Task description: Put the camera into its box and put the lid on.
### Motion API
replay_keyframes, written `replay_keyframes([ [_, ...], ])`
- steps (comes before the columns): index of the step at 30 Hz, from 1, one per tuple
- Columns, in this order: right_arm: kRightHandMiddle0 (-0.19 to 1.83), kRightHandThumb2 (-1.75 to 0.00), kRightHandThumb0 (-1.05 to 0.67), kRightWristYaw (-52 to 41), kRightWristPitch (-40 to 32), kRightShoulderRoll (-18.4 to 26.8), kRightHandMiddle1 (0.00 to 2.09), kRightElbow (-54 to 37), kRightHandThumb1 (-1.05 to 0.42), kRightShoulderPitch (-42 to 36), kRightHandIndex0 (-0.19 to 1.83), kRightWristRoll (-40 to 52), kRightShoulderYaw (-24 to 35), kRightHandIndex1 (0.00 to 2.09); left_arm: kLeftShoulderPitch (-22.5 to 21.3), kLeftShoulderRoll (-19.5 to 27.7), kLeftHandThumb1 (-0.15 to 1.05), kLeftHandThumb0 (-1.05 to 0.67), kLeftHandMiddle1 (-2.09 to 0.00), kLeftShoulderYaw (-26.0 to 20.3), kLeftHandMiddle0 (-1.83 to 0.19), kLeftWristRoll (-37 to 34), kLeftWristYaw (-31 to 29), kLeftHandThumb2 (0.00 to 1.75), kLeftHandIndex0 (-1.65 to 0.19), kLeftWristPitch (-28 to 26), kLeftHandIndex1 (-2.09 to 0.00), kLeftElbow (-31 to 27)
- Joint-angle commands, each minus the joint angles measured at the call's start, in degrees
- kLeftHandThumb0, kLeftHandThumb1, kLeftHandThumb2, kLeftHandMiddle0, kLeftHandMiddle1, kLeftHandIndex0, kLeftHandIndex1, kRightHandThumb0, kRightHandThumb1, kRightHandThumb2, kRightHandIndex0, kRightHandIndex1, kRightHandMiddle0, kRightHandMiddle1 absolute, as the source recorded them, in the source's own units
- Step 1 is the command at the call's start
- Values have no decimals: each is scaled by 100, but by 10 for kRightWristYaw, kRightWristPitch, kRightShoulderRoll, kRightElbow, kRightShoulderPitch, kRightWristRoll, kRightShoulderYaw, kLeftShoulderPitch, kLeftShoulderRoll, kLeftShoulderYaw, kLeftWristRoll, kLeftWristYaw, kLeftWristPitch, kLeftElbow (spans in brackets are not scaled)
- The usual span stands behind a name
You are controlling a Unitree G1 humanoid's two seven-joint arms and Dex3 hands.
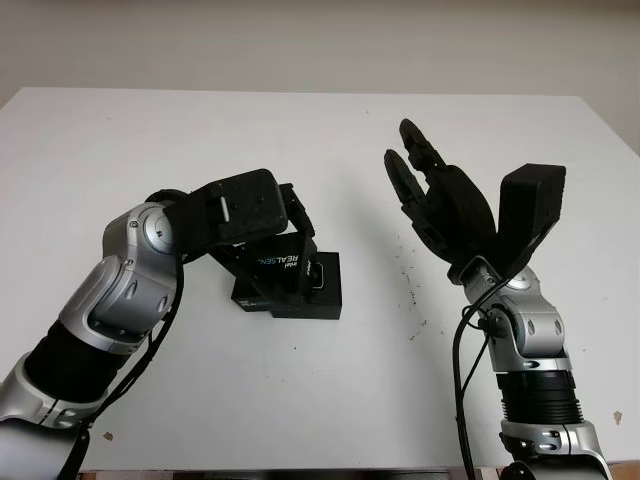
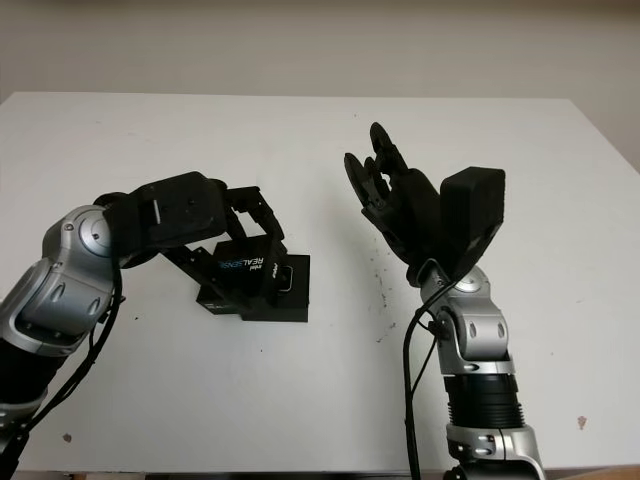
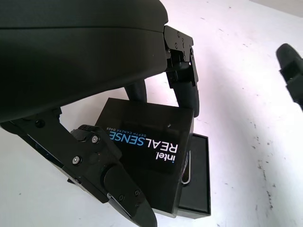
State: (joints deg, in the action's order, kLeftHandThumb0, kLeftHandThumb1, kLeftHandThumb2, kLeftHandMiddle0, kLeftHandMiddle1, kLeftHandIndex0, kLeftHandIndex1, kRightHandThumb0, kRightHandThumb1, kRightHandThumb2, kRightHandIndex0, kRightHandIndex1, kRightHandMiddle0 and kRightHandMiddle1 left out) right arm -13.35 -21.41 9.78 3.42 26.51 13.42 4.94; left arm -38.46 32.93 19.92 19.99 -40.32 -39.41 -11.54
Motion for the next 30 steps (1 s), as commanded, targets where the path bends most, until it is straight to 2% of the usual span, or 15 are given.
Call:
replay_keyframes([
  [1,-12,-37,-60,3,-4,3,6,-14,-105,-3,-16,-4,0,5,-24,-9,96,-35,-166,-1,-50,2,4,5,-41,-2,-167,8],
  [8,-11,-37,-59,6,-1,-4,6,-13,-105,-4,-15,-6,-4,6,-48,-39,96,-37,-167,-8,-46,-6,11,5,-39,-46,-167,17],
  [12,-12,-39,-59,4,6,-3,6,-11,-105,-5,-15,-11,-8,5,-49,-52,96,-32,-174,-13,-50,-8,35,5,-36,-27,-162,25],
  [16,-12,-38,-60,4,7,-6,6,-10,-105,-7,-15,-10,-7,5,-50,-58,95,-29,-171,-6,-48,-4,46,5,-35,-18,-153,35],
  [20,-12,-37,-61,6,10,-11,6,-12,-105,-10,-15,-7,-5,6,-60,-69,95,-33,-173,6,-50,6,46,5,-37,-29,-157,46],
  [26,-12,-37,-61,5,17,-13,6,-11,-105,-14,-15,-11,-5,6,-62,-78,96,-32,-175,8,-49,4,41,6,-37,-12,-162,63],
  [30,-12,-36,-62,6,16,-14,6,-12,-105,-15,-14,-10,-3,6,-62,-79,97,-31,-173,18,-45,10,34,6,-34,-29,-159,61],
])
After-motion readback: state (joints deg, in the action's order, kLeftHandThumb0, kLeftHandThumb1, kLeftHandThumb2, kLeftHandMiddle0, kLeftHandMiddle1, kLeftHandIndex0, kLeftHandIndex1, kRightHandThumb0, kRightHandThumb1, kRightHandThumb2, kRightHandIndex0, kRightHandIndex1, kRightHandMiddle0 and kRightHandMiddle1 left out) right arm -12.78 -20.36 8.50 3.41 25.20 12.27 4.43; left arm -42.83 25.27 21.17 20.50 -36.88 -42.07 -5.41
